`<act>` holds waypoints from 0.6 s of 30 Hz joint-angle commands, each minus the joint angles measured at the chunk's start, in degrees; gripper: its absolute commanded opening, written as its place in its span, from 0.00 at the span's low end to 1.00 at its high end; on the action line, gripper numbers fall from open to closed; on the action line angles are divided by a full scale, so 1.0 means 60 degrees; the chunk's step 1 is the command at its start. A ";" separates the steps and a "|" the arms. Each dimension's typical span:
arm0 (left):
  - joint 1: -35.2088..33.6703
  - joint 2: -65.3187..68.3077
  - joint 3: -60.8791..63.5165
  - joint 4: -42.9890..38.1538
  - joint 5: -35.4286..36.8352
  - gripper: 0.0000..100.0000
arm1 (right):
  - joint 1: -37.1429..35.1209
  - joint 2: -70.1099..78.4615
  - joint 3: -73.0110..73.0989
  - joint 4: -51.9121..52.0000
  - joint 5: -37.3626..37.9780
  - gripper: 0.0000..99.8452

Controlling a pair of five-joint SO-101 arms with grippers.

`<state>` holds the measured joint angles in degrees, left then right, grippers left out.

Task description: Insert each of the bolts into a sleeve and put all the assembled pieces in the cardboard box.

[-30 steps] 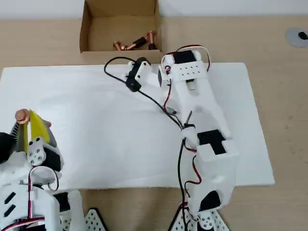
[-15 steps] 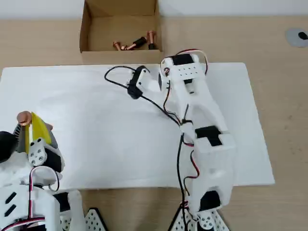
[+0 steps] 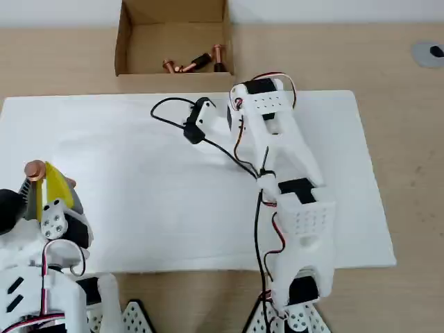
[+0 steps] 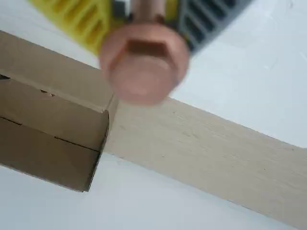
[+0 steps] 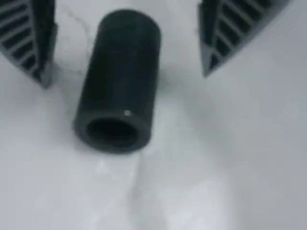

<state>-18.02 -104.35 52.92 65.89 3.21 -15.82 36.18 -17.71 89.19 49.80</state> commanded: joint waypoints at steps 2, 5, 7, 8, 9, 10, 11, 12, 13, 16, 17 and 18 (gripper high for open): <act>-0.0117 -0.0051 -0.0454 -0.0044 -0.0059 0.01 | 0.0110 0.0447 -0.0344 0.0264 0.0059 0.18; -0.0117 -0.0051 -0.0454 -0.0044 -0.0059 0.01 | 0.0154 0.0418 -0.0359 0.0190 -0.0161 0.12; -0.0117 -0.0051 -0.0454 -0.0044 -0.0059 0.01 | 0.0242 0.0432 -0.0462 0.0249 -0.0381 0.11; -0.0117 -0.0051 -0.0454 -0.0029 -0.0059 0.01 | 0.0271 0.0447 -0.0520 0.0249 -0.0440 0.11; -0.0117 -0.0051 -0.0454 -0.0029 -0.0059 0.01 | 0.0286 0.0447 -0.0564 0.0249 -0.0469 0.11; -0.0117 -0.0051 -0.0454 -0.0029 -0.0059 0.01 | 0.0286 0.0418 -0.0564 0.0249 -0.0557 0.11; -0.0117 -0.0051 -0.0454 -0.0029 -0.0059 0.01 | 0.0286 0.0403 -0.0564 0.0249 -0.0615 0.11; -0.0117 -0.0051 -0.0454 -0.0029 -0.0073 0.01 | 0.0271 0.0403 -0.0564 0.0249 -0.0689 0.11; -0.0117 -0.0051 -0.0454 -0.0029 -0.0073 0.01 | 0.0256 0.0403 -0.0608 0.0249 -0.0806 0.10; -0.0132 -0.0051 -0.0469 -0.0029 -0.0073 0.01 | 0.0242 0.0403 -0.1033 0.0264 -0.1245 0.02; -0.0132 -0.0051 -0.0469 -0.0029 -0.0073 0.01 | 0.0256 0.0403 -0.1223 0.0264 -0.1304 0.01; -0.0132 -0.0051 -0.0469 -0.0029 -0.0073 0.01 | 0.0271 0.0388 -0.1429 0.0293 -0.1392 0.01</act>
<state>-18.02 -104.35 52.92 65.89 3.21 -14.42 38.64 -23.52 89.98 43.38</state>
